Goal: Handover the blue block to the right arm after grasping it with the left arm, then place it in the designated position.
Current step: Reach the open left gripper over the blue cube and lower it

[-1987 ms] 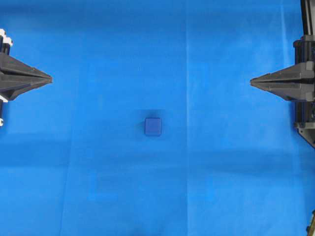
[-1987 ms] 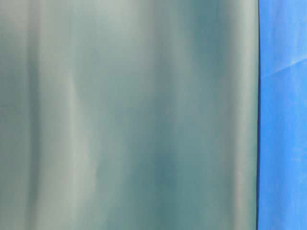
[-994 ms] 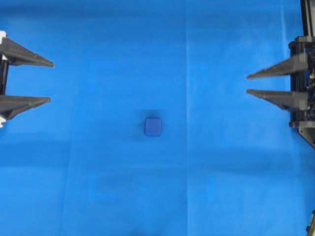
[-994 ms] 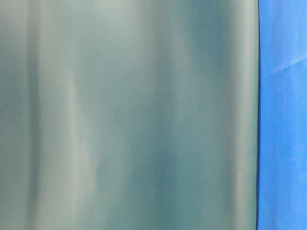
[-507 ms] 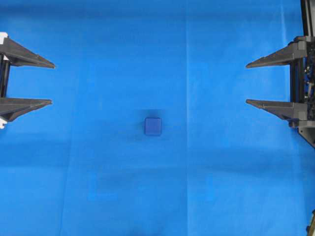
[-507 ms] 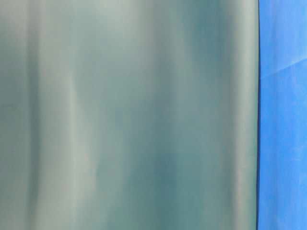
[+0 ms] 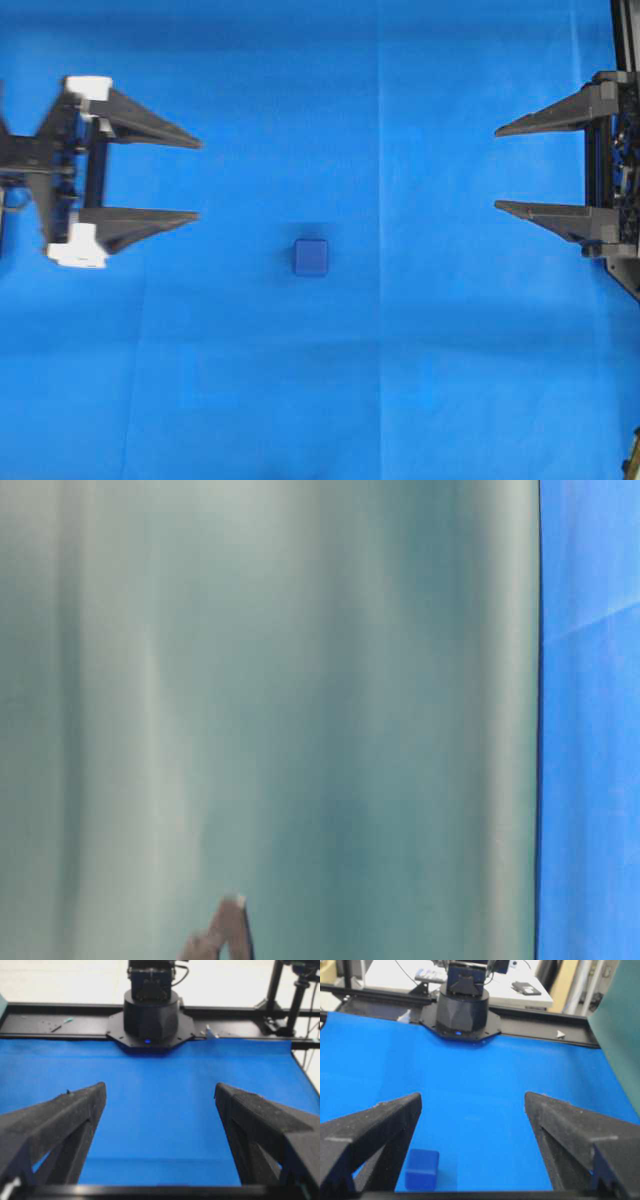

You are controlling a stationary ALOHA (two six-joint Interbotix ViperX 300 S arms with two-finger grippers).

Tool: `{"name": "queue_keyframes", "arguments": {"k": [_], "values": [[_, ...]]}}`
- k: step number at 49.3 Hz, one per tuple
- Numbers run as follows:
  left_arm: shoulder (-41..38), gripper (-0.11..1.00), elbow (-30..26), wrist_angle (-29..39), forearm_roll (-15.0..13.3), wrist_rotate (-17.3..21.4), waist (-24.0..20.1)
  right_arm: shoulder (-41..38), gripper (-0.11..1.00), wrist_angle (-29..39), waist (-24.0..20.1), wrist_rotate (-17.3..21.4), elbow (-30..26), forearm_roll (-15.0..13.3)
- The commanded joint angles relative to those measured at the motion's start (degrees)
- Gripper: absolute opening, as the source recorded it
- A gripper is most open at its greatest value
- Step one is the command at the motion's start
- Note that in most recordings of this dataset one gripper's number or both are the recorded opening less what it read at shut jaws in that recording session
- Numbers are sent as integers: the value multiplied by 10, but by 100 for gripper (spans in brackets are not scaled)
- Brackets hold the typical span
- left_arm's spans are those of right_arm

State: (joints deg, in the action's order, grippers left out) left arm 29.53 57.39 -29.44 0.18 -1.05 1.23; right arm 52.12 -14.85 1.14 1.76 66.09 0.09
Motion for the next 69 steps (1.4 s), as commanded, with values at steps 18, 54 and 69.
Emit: {"name": "queue_keyframes", "arguments": {"k": [18, 54, 69], "values": [[-175, 89, -178, 3, 4, 10, 8, -10, 96, -5, 6, 1, -15, 2], [-240, 89, -296, 232, 4, -18, 10, -13, 96, -4, 6, 1, -15, 2], [-279, 89, -403, 526, 4, -21, 15, -18, 96, -4, 6, 1, -13, 2]]}}
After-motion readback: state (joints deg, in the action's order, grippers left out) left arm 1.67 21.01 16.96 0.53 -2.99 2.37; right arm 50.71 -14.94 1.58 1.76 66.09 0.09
